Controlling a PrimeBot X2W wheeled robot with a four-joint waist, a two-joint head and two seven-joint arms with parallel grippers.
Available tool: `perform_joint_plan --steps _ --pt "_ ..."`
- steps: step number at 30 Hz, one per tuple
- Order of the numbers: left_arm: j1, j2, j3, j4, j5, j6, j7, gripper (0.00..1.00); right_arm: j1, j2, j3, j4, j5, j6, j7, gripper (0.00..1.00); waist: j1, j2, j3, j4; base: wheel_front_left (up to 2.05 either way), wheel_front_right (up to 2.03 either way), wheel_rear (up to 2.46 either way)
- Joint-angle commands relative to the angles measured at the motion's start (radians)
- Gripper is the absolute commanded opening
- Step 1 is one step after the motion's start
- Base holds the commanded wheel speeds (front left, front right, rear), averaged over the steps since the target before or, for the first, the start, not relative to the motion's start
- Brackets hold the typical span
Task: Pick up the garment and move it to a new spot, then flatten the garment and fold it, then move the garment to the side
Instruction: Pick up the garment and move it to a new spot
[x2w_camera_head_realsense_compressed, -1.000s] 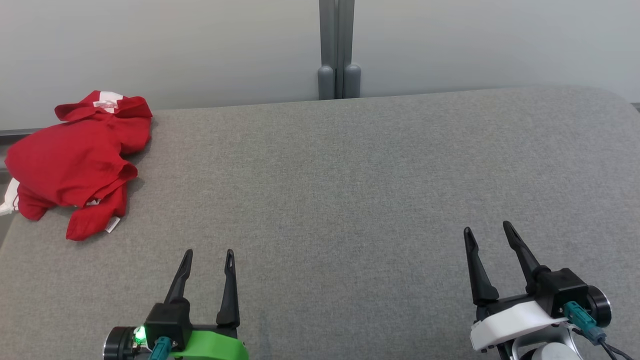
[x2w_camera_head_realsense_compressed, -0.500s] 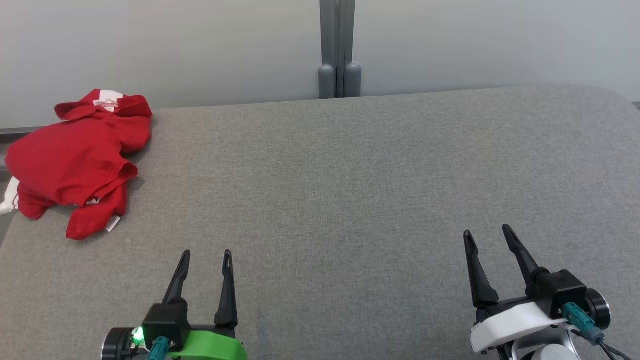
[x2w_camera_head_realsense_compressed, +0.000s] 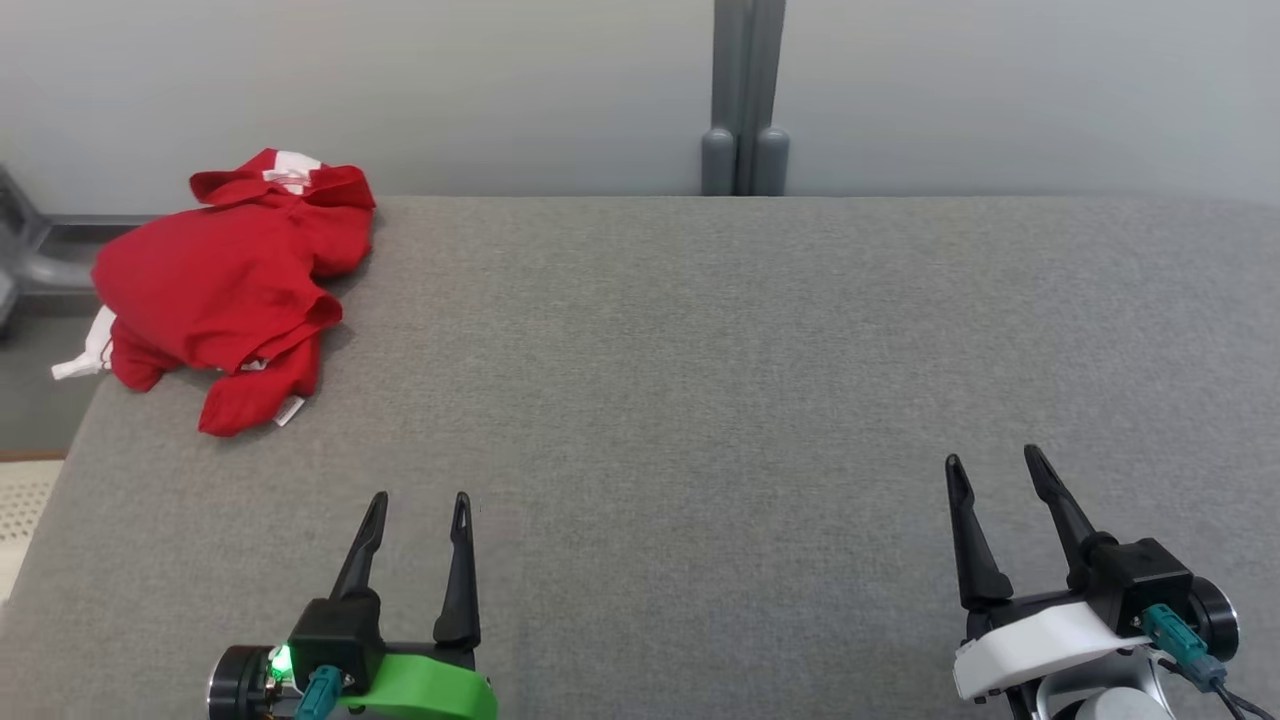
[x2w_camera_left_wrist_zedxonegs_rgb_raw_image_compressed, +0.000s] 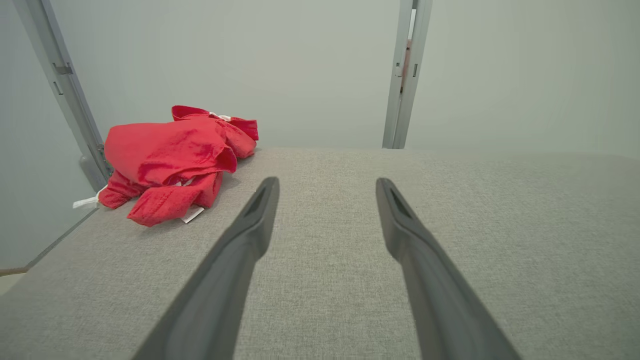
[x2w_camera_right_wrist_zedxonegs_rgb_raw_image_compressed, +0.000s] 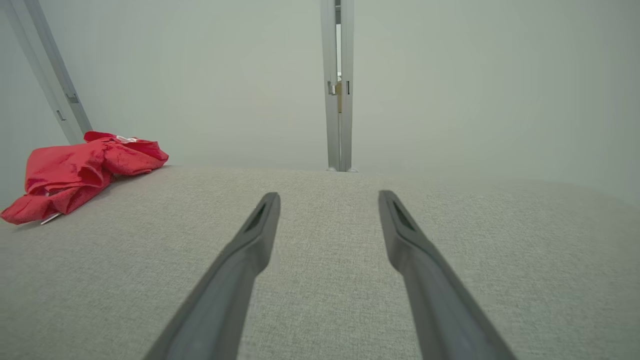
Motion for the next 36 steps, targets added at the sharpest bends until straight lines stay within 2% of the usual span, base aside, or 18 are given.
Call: perform_joint_plan --steps 1,10,16,29,35,36 --pt "-0.010 0.006 0.006 0.003 0.010 -0.001 -0.001 1.00 0.006 -0.003 0.000 -0.005 0.005 0.000 -0.003 1.00 0.0000 0.0000 -0.003 0.091 0.00 0.00 0.00" --pt "-0.007 0.005 0.040 -0.005 0.019 -0.006 -0.001 1.00 -0.010 -0.003 0.012 -0.003 0.018 0.000 -0.004 1.00 0.0000 0.0000 -0.002 0.306 0.00 0.00 0.00" --pt "0.003 0.005 0.049 -0.012 0.017 -0.006 -0.001 1.00 -0.014 -0.003 0.022 0.000 0.016 0.000 -0.004 1.00 0.0000 0.0000 0.005 0.394 0.00 0.00 0.00" --pt "0.020 0.005 0.068 -0.049 -0.002 0.022 -0.001 1.00 -0.050 -0.003 0.056 0.016 -0.003 0.000 -0.004 1.00 0.0000 0.0000 0.031 0.412 0.00 0.00 0.00" --pt "-0.043 0.009 0.113 -0.058 0.011 -0.003 -0.001 1.00 -0.028 -0.004 0.015 -0.012 -0.008 0.000 -0.003 1.00 0.0000 0.0000 0.052 0.416 0.00 0.00 0.00" --pt "-0.070 0.025 0.129 -0.065 0.013 -0.012 -0.001 1.00 -0.026 -0.003 0.009 -0.020 -0.016 0.000 -0.003 1.00 0.0000 0.0000 0.062 0.414 0.00 0.00 0.00"
